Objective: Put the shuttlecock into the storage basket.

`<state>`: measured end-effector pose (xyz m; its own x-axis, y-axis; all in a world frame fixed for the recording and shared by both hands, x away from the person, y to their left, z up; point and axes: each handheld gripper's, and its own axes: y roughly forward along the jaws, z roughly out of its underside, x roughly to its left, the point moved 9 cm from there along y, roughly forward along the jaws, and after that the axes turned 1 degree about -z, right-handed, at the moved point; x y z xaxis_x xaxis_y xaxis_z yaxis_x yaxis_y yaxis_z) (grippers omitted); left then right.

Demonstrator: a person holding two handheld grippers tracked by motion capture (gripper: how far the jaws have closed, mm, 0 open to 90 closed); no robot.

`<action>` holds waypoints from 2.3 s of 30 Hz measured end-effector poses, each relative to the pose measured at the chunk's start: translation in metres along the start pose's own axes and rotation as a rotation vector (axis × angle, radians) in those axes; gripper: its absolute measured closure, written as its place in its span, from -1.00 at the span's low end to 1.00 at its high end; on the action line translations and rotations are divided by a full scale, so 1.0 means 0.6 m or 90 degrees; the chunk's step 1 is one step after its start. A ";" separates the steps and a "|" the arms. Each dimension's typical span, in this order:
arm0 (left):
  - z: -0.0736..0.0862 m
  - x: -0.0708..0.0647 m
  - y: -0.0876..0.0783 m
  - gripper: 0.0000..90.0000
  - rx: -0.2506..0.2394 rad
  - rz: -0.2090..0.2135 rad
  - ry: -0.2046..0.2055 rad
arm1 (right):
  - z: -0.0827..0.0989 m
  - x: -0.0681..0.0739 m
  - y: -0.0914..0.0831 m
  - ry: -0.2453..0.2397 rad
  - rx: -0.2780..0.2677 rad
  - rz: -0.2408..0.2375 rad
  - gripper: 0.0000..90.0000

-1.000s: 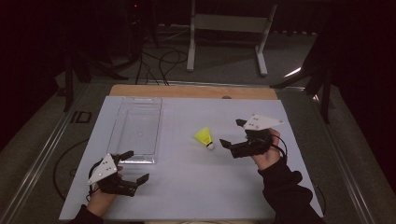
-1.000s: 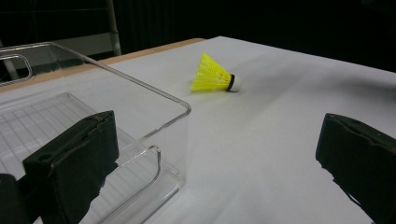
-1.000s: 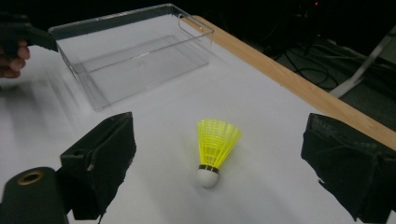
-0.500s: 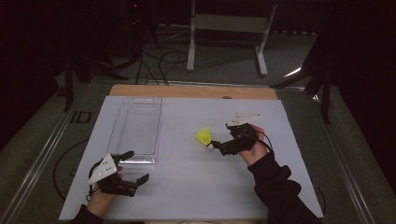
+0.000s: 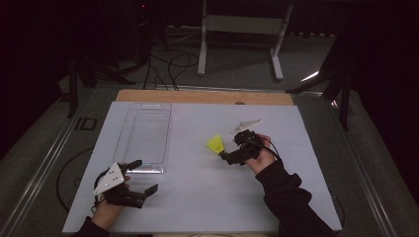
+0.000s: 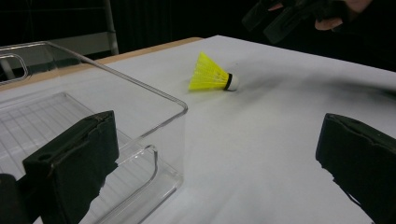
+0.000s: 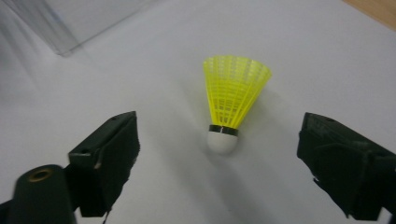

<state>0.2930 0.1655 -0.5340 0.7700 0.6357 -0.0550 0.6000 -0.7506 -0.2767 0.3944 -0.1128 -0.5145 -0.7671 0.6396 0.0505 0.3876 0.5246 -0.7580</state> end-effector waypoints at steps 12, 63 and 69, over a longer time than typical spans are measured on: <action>0.002 -0.001 0.001 -1.00 0.005 0.005 0.001 | 0.008 -0.009 0.037 0.028 0.046 0.003 -0.69; 0.003 -0.004 0.004 -1.00 0.011 0.015 0.004 | 0.018 -0.025 0.108 0.104 0.229 0.032 -0.54; 0.004 -0.004 0.004 -1.00 0.013 0.016 0.005 | 0.024 -0.028 0.115 0.109 0.249 0.047 -0.36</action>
<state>0.2919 0.1623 -0.5368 0.7866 0.6149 -0.0555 0.5756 -0.7630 -0.2941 0.4269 -0.0956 -0.5772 -0.6359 0.7686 0.0697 0.1891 0.2428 -0.9515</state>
